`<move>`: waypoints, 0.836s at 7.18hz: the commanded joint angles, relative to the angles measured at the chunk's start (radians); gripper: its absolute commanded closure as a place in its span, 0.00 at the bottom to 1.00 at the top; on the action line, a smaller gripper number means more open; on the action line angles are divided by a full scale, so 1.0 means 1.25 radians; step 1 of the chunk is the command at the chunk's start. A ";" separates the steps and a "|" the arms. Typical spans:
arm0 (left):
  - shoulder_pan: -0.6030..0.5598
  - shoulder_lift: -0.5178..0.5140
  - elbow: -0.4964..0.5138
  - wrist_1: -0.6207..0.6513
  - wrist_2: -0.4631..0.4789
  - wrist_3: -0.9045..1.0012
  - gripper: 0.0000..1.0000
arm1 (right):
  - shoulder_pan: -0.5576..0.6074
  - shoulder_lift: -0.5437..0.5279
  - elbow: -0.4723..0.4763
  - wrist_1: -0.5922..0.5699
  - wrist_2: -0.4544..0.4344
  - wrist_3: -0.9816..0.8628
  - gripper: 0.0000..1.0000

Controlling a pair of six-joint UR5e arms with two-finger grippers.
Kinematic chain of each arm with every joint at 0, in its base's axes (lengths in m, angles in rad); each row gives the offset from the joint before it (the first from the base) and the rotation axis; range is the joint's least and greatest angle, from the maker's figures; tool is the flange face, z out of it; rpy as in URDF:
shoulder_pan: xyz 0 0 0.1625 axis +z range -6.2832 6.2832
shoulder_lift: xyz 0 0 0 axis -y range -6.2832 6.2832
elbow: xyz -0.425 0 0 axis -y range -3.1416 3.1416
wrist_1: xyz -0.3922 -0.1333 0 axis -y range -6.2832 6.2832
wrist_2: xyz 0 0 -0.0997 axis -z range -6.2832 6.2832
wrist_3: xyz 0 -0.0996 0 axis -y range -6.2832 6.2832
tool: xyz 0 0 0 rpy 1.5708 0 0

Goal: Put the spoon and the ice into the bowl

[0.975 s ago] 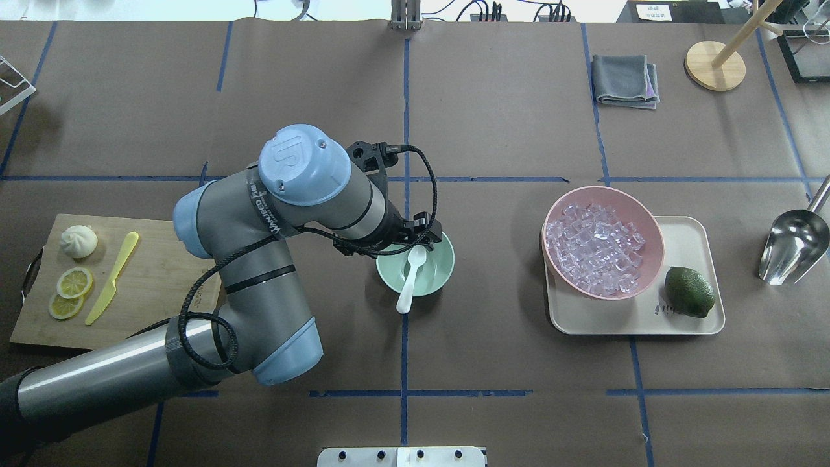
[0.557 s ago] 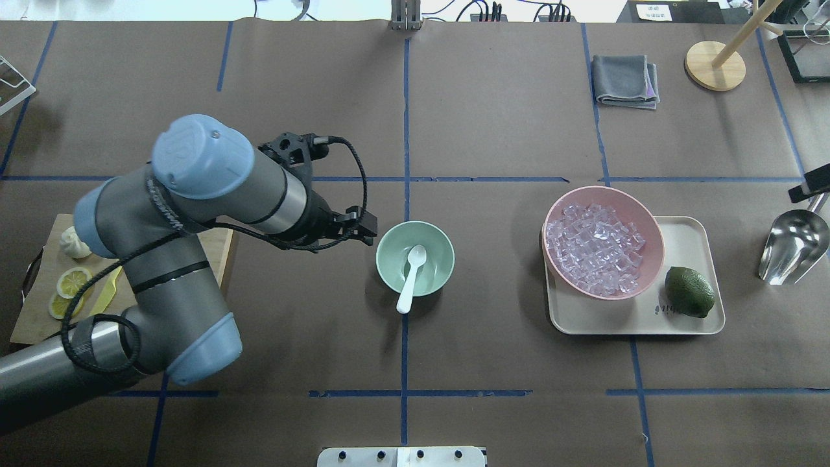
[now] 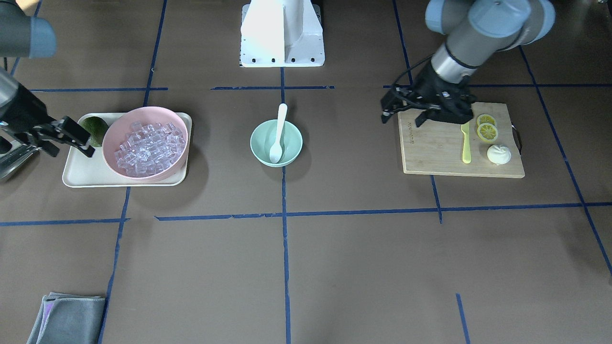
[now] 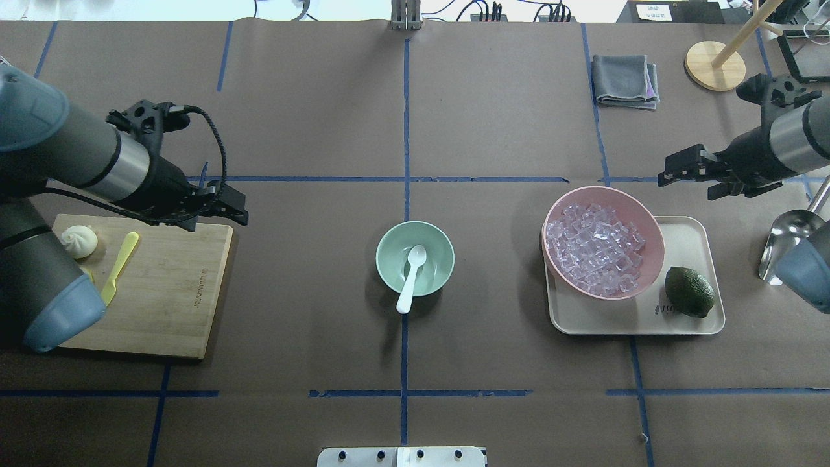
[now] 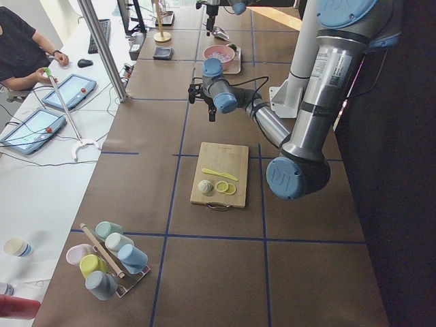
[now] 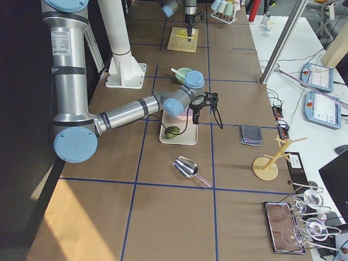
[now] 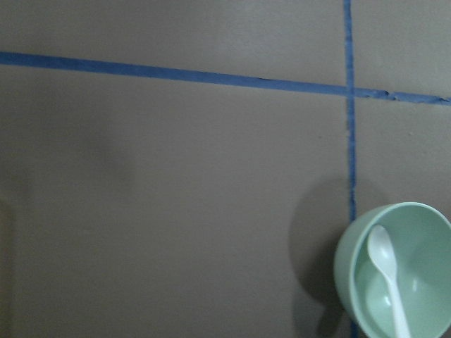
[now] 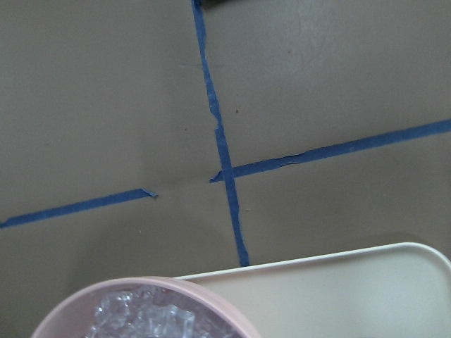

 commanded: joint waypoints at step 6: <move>-0.127 0.221 -0.040 -0.009 -0.026 0.236 0.02 | -0.219 0.072 0.056 -0.203 -0.200 0.280 0.04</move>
